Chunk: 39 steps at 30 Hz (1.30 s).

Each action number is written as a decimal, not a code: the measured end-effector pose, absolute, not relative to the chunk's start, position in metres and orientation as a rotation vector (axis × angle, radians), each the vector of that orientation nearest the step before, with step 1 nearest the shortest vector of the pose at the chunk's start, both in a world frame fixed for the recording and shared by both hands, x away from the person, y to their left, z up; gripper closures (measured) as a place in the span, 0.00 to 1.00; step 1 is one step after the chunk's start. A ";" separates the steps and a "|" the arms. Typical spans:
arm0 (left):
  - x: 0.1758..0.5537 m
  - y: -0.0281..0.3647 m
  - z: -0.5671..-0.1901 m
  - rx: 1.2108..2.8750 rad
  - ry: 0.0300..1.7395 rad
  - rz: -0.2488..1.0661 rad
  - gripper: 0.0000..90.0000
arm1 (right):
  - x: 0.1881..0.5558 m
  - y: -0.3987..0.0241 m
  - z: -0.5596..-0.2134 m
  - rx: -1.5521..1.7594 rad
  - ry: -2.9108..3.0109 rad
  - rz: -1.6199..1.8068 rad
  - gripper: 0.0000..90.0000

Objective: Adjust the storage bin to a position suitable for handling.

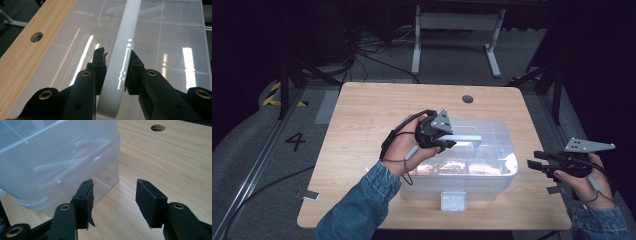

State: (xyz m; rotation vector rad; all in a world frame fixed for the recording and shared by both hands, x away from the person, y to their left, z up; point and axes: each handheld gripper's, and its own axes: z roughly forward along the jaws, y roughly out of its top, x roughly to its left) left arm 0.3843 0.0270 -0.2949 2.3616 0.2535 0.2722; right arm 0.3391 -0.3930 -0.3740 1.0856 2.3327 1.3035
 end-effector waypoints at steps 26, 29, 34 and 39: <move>0.418 0.025 -0.265 2.384 0.302 0.250 0.81 | 0.340 -0.397 -0.375 1.090 2.328 1.322 0.54; 0.425 0.027 -0.262 2.365 0.329 0.241 0.80 | 0.340 -0.397 -0.374 1.091 2.325 1.329 0.54; 0.435 0.026 -0.258 2.376 0.342 0.230 0.79 | 0.339 -0.397 -0.373 1.087 2.324 1.331 0.54; 0.442 0.025 -0.254 2.394 0.350 0.241 0.79 | 0.337 -0.397 -0.372 1.079 2.318 1.333 0.55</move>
